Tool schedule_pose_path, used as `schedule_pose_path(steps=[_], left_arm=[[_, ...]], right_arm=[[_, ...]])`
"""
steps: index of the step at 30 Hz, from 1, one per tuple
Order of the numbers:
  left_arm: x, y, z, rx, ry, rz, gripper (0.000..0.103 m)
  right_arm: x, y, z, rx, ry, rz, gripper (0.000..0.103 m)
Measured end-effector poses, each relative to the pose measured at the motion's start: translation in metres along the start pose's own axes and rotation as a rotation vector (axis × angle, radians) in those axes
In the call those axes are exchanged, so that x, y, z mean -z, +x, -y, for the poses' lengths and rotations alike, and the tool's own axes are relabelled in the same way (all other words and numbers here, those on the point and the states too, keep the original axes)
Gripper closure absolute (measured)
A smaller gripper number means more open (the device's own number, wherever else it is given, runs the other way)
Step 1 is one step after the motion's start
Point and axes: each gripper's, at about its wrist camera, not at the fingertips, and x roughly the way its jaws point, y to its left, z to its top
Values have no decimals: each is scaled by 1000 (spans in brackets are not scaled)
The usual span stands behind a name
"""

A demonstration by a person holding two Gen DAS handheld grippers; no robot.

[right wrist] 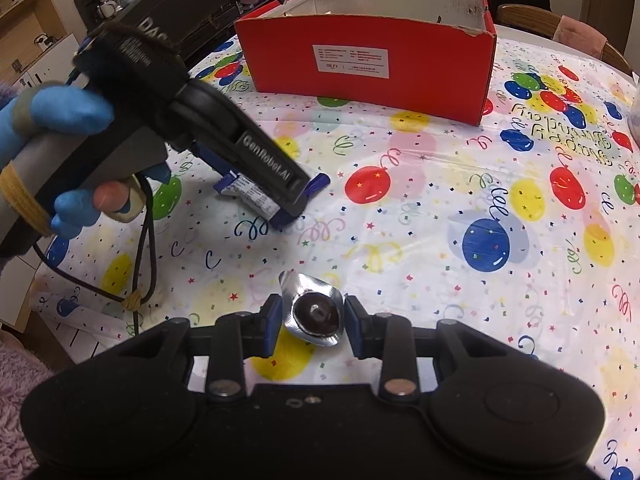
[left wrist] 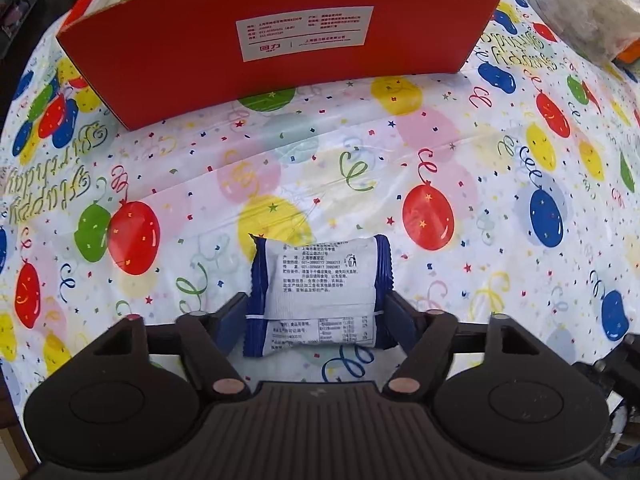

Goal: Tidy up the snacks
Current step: 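Carry the cake and silver candy over the red box and lower them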

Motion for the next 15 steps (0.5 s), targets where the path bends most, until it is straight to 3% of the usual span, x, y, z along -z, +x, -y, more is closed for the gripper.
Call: schedule_pose_path(steps=[2,6,15], left_arm=[[1,-2,-1,3,6,7,43],[4,-5,-6,14,-6,16,46],[11,-16,-48,67,-164,19,47]], right_arm=[[0,0,0,-1,-1,3,71],[-1,-2,-2,0,-6,15,71],[-9,-14,-1,11,11,52,71]])
